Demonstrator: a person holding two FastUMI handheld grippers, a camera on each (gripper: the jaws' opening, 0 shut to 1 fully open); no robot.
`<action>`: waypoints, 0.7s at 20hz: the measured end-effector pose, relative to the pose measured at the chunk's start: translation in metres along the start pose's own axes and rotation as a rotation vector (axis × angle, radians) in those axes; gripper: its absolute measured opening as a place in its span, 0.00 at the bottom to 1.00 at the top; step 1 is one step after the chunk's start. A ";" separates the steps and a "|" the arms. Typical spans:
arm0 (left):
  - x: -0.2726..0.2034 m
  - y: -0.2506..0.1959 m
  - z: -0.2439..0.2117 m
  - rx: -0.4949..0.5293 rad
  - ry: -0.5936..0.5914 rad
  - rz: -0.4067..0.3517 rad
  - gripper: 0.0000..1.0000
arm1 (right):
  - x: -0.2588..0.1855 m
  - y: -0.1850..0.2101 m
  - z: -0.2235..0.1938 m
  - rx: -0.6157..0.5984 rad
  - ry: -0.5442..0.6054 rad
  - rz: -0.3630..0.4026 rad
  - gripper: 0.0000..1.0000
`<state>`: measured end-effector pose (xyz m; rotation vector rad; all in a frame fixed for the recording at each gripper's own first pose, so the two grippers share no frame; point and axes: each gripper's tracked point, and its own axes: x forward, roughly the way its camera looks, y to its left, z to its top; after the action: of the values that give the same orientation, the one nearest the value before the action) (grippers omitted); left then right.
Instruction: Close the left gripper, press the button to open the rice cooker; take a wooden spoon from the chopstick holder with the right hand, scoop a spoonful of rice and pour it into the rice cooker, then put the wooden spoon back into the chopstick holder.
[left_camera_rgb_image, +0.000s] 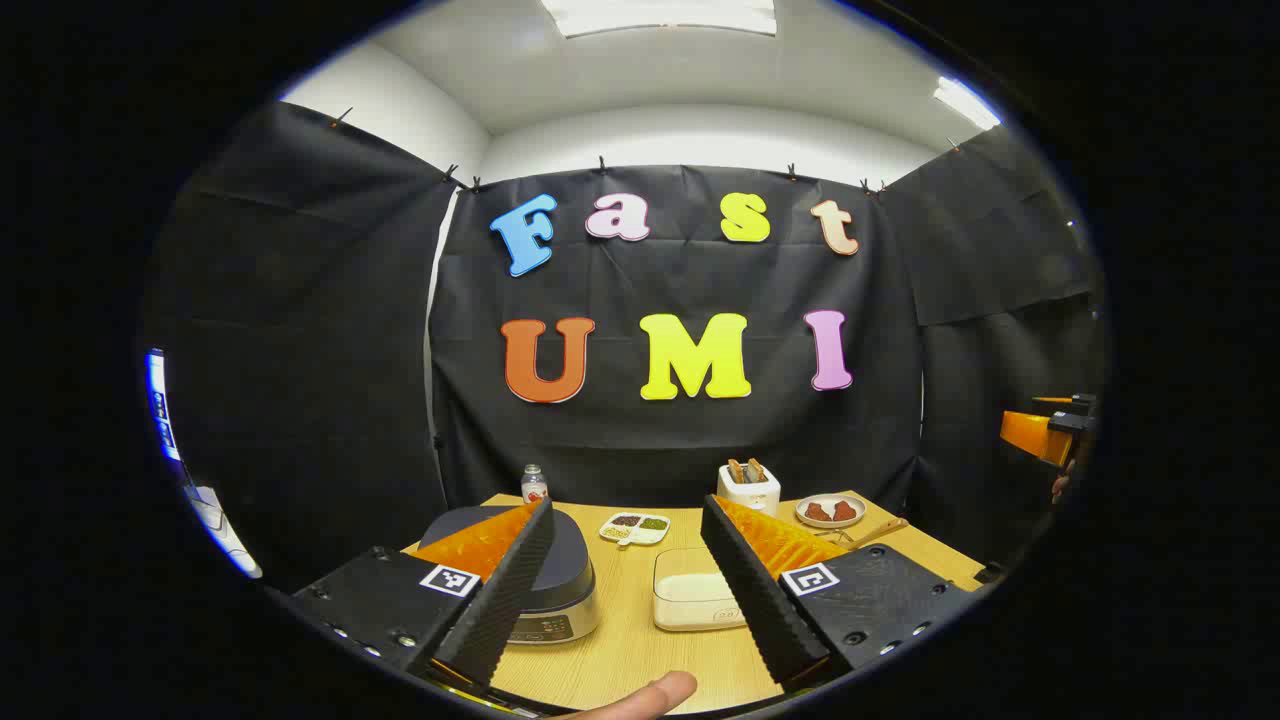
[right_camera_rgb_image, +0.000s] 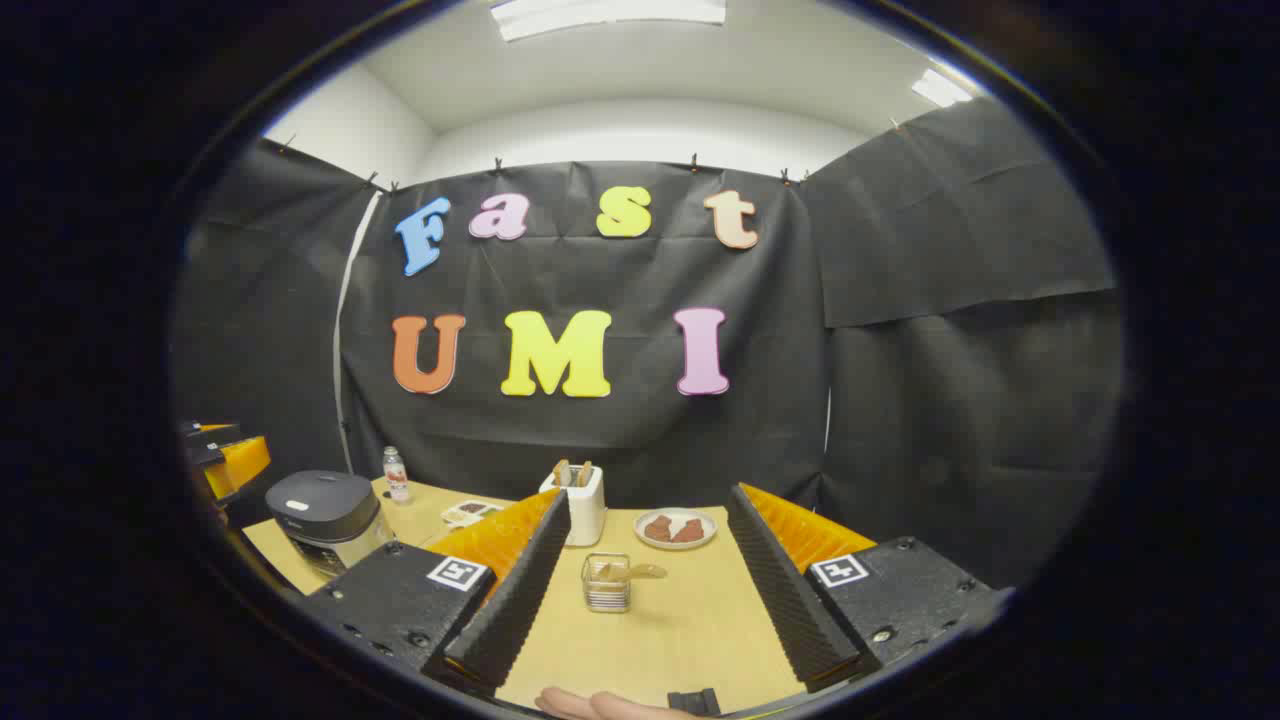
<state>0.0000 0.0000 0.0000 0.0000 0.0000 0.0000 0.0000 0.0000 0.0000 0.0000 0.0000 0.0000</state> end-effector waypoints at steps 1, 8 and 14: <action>0.000 0.001 -0.001 0.001 0.000 0.002 0.94 | -0.001 -0.001 0.000 0.002 0.000 -0.001 1.00; -0.001 -0.001 -0.005 0.023 0.006 -0.001 0.94 | 0.001 -0.002 -0.008 0.022 0.006 0.007 1.00; 0.002 0.003 -0.005 0.048 0.007 0.022 0.94 | 0.006 -0.001 -0.009 0.027 0.006 0.015 0.96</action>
<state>0.0016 0.0026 -0.0049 0.0482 0.0066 0.0223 0.0055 -0.0010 -0.0090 0.0271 0.0058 0.0150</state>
